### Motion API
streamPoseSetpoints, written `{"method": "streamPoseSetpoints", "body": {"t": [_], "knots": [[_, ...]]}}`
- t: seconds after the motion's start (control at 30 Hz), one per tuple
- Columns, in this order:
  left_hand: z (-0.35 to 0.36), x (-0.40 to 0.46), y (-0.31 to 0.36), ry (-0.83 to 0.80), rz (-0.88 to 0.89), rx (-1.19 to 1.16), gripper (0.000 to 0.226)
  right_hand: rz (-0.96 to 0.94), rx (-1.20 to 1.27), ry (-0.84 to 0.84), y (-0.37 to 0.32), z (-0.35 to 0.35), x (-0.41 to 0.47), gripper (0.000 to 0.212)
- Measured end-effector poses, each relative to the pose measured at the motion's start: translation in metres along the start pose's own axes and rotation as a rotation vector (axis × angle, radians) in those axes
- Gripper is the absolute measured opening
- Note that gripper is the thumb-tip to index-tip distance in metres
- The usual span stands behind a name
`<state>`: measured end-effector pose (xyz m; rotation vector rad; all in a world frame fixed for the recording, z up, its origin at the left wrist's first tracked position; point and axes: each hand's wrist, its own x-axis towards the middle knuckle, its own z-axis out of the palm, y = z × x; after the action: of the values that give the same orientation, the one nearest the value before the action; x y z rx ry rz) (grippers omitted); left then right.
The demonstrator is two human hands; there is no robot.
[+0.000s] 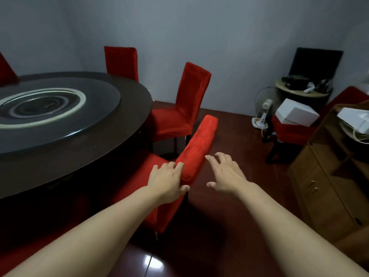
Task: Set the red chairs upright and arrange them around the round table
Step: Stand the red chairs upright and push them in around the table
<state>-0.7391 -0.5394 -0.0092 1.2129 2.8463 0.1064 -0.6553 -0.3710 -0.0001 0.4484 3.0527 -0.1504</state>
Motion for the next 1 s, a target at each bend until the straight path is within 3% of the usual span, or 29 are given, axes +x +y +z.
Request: {"method": "streamPoseSetpoints", "body": {"t": [0.4,0.7,1.0], "knots": [[0.031,0.148,0.014,-0.073,-0.179,-0.075,0.072,-0.237,-0.063,-0.068,0.075,0.021,0.154,0.093],[0.046,0.189,0.032,-0.182,-0.388,-0.09,0.085,-0.69,-0.163,-0.172,0.109,0.036,0.239,0.101],[0.058,0.196,0.079,-0.099,-0.78,-0.027,0.083,-1.067,-0.076,-0.008,0.139,0.049,0.276,0.087]]}}
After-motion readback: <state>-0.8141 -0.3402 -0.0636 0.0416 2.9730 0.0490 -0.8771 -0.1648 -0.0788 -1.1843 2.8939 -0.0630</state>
